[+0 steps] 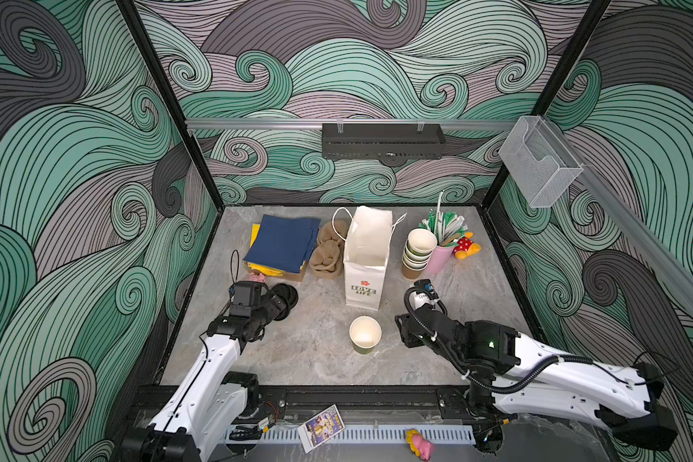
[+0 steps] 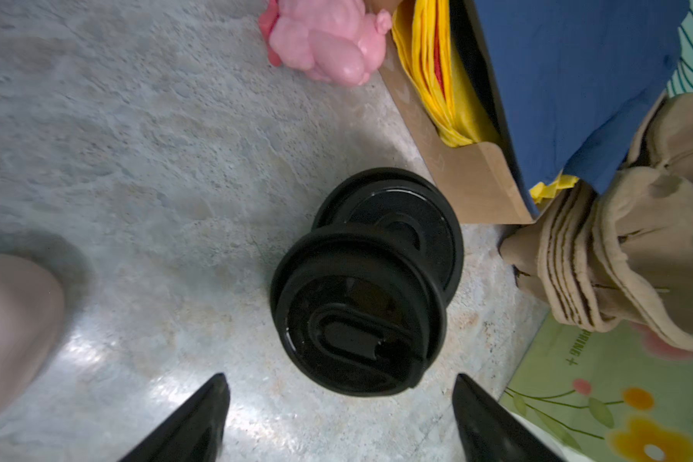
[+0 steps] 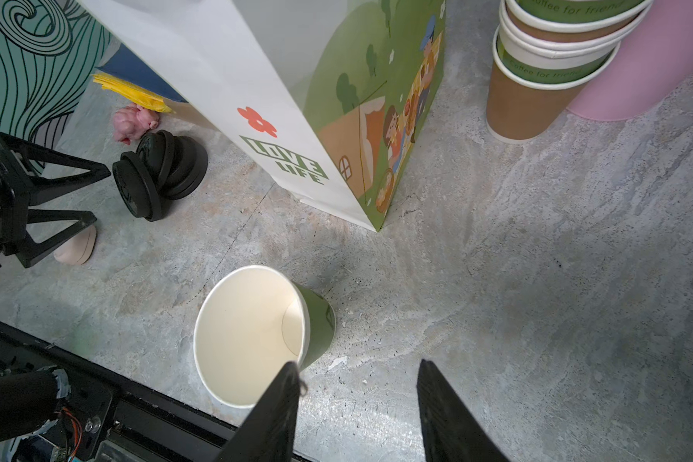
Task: Pack the takeout coffee
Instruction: 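Grasp a black lid with the left gripper while the right gripper withdraws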
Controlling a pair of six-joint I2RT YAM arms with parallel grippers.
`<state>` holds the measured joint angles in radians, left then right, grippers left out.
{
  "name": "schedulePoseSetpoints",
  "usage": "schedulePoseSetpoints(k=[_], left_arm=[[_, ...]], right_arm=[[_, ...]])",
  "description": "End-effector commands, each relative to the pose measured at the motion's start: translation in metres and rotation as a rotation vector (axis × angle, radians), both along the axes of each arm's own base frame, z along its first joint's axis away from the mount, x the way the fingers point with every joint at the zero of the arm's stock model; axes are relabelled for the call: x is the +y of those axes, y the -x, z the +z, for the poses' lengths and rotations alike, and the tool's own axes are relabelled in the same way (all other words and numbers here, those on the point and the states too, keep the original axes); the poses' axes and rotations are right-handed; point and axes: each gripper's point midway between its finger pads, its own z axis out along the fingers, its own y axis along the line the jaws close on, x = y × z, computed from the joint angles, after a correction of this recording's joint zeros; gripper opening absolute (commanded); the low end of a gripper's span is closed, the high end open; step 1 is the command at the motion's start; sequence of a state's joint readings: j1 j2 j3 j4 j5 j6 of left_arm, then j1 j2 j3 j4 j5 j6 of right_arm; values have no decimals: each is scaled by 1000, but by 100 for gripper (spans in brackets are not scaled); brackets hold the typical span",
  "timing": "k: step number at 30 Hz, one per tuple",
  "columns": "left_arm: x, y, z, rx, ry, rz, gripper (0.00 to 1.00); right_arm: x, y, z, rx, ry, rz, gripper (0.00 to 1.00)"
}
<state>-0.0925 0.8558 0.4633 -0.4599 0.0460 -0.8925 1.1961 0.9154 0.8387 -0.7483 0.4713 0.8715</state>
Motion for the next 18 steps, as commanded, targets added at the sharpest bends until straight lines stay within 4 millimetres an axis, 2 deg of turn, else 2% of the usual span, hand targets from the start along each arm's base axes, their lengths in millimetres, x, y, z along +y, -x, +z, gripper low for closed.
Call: schedulePoseSetpoints(k=[1,11,18], left_arm=[[-11,-14,5,-45,93,-9,88],[-4,-15,-15,0,110,29,88],[-6,-20,-21,0,136,35,88]], right_arm=[[3,-1,-3,9,0,-1,50],[13,0,-7,38,4,22,50],[20,-1,-5,49,0,42,51]])
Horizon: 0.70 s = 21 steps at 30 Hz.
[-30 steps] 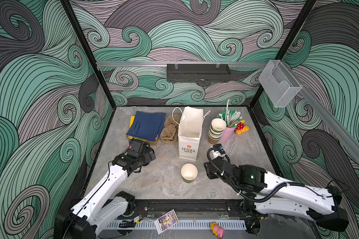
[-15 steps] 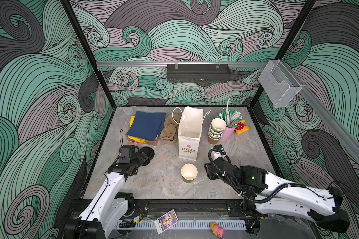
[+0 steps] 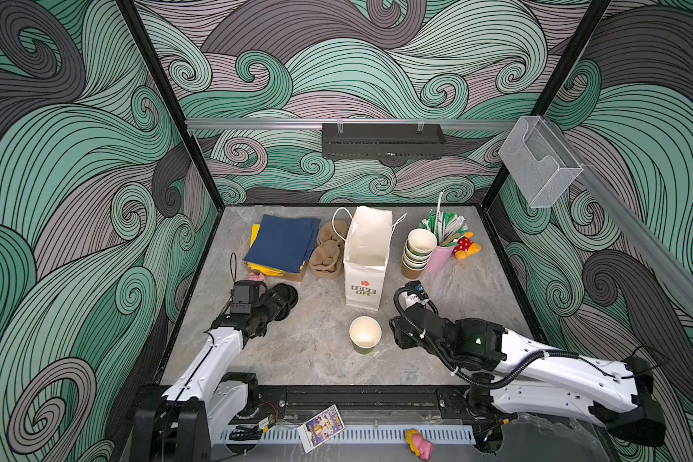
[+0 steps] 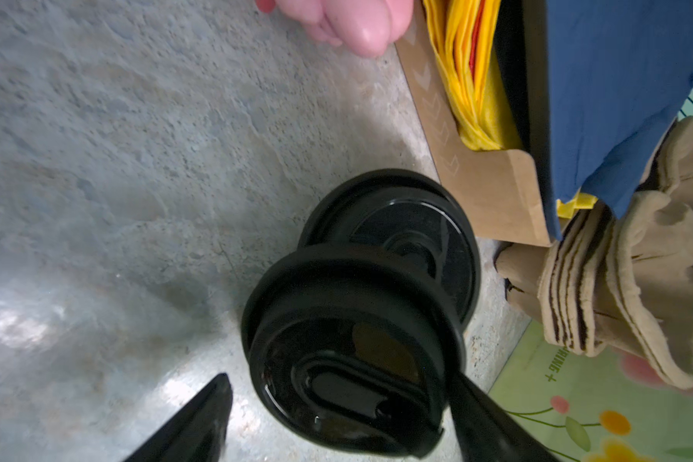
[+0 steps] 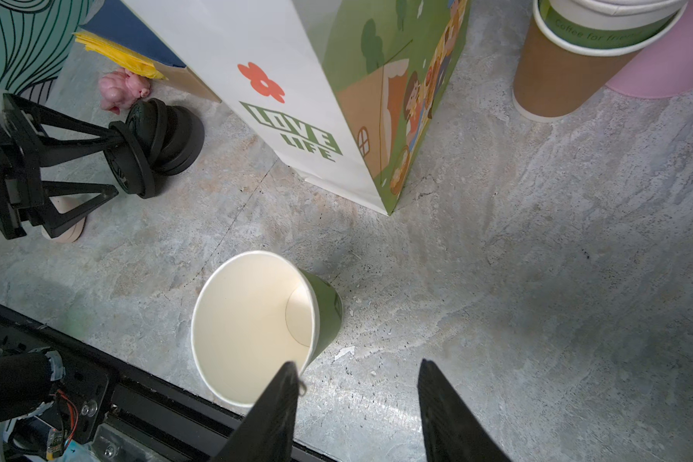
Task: Pack the takeout coffee
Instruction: 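Grasp a black lid with the left gripper while the right gripper withdraws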
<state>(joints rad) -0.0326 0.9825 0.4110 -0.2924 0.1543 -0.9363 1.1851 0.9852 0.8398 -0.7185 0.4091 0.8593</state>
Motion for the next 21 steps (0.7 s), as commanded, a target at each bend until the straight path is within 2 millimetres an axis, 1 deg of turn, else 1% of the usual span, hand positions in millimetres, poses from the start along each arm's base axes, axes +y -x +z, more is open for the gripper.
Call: schedulePoseSetpoints(k=[1,7,12,21], left_arm=[[-1,-7,2,-24,27,6,88],[-1,-7,-5,-13,46,17,88],[-4,-9,-6,-21,67,13,88],[-4,-8,-5,-27,70,11,81]], right_arm=[[6,-2,10,-3,-24,8,51],[8,-2,7,8,-23,11,51],[8,-2,8,10,-27,11,51],[8,-2,8,12,-30,10,51]])
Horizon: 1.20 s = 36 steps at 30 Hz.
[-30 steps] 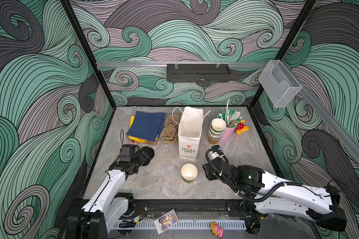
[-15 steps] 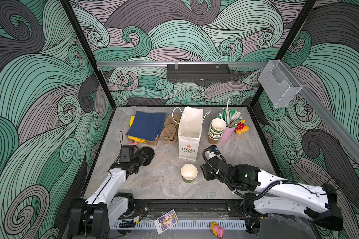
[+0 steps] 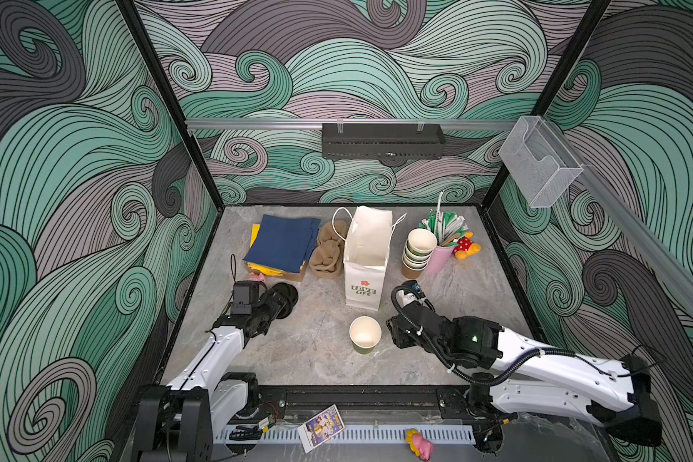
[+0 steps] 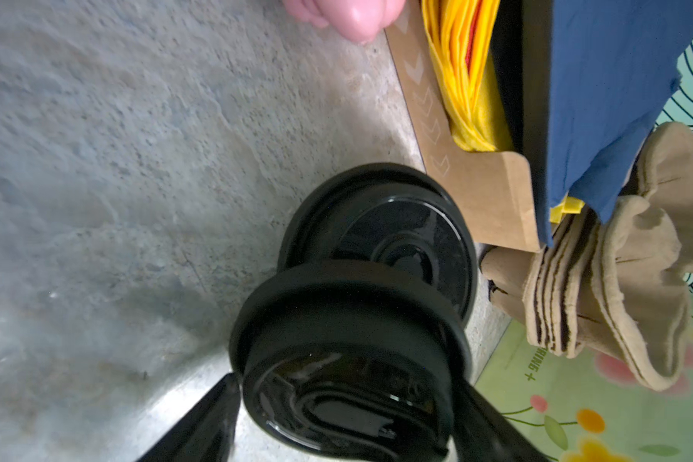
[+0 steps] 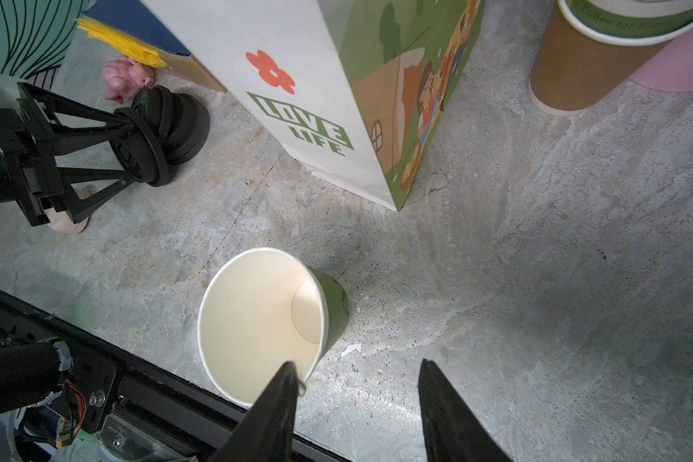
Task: Pack the takeout coffee
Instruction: 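Grasp a black lid with the left gripper while the right gripper withdraws, then carry the black lid with the left gripper over the green cup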
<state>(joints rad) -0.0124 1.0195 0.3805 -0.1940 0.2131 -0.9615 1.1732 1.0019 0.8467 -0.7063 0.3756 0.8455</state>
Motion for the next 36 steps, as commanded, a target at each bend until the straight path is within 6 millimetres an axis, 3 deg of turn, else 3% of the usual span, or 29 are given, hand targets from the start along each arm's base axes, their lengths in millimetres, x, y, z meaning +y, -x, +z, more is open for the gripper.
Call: schedulePoseSetpoints(k=[1,9,17,24,30,36], left_arm=[[1,-1,-1,-3,9,7,80],[0,1,4,2,2,-13,76],[-9,14,20,38,-34,-161,72],[-20,43,51,40,-94,-305,68],[-58,68,86,29,-195,-544,65],[-89,107,130,19,-250,-810,64]], right_arm=[[3,-2,10,-7,-26,-9,51],[1,-2,10,-7,-29,-13,51],[-15,-8,12,-1,-26,-56,51],[-42,-14,16,-9,-12,-102,51],[-85,-22,24,7,93,-143,54],[-118,-22,36,-1,118,-190,56]])
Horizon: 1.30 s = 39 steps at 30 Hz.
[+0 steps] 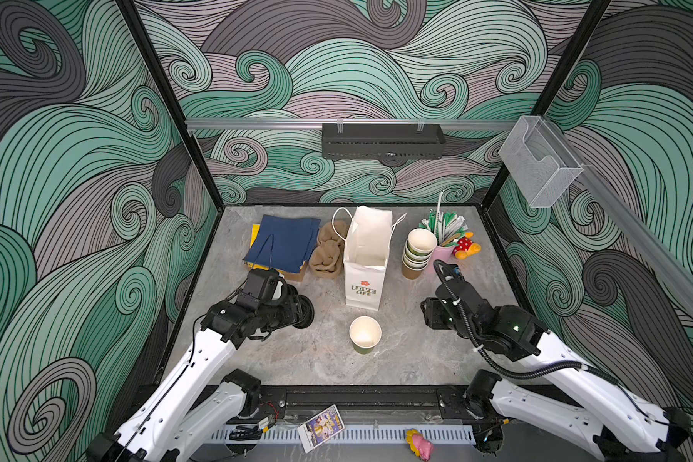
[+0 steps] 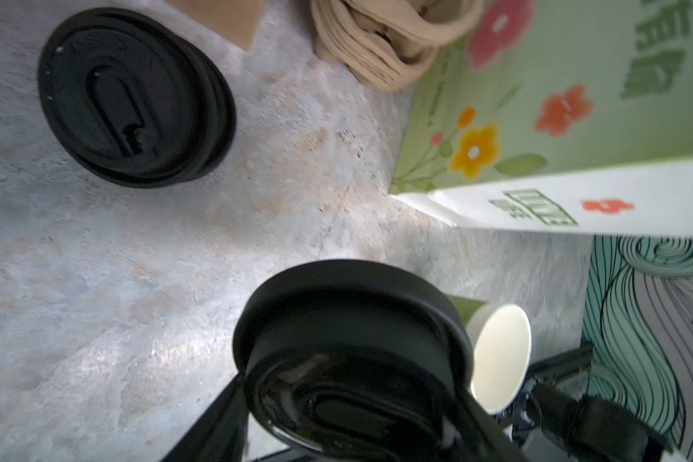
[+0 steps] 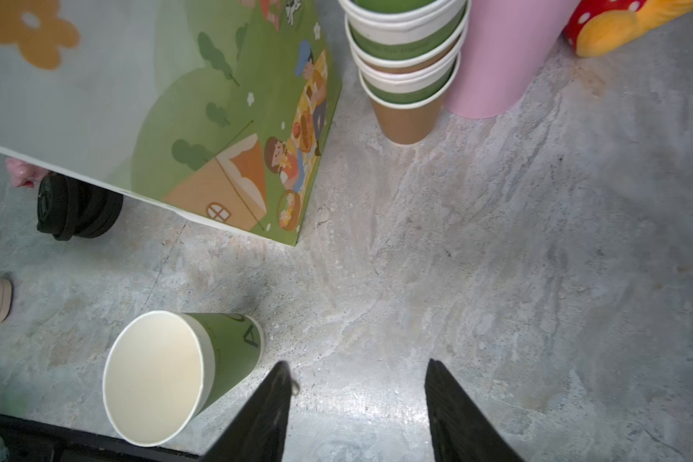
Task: Pack the takeout coffee
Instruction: 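Carry the black lid with the left gripper over the green cup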
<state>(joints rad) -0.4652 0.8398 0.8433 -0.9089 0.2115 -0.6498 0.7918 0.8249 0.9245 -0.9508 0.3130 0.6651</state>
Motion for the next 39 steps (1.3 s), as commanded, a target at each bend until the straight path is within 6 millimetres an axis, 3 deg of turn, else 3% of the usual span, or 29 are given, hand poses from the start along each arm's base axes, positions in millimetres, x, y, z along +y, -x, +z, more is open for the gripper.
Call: schedulePoseSetpoints(k=[1,7,15,20,27,39], left_arm=[[-4,34,19,22,-88,-161,64],[-59,61,51,-80,-151,-544,62],[-117,75,53,-264,-459,-1025,63],[-132,68,38,-294,-709,-1265,63],[-155,47,17,-305,-896,-1398,63],[-166,33,1,-262,-867,-1462,63]], right_arm=[[-19,9,5,13,42,9,56],[-28,11,10,-7,23,-14,57],[-33,19,2,22,1,-37,57],[-41,24,3,2,-11,-61,57],[-58,34,3,-5,19,-96,57],[-76,38,9,-30,42,-166,57]])
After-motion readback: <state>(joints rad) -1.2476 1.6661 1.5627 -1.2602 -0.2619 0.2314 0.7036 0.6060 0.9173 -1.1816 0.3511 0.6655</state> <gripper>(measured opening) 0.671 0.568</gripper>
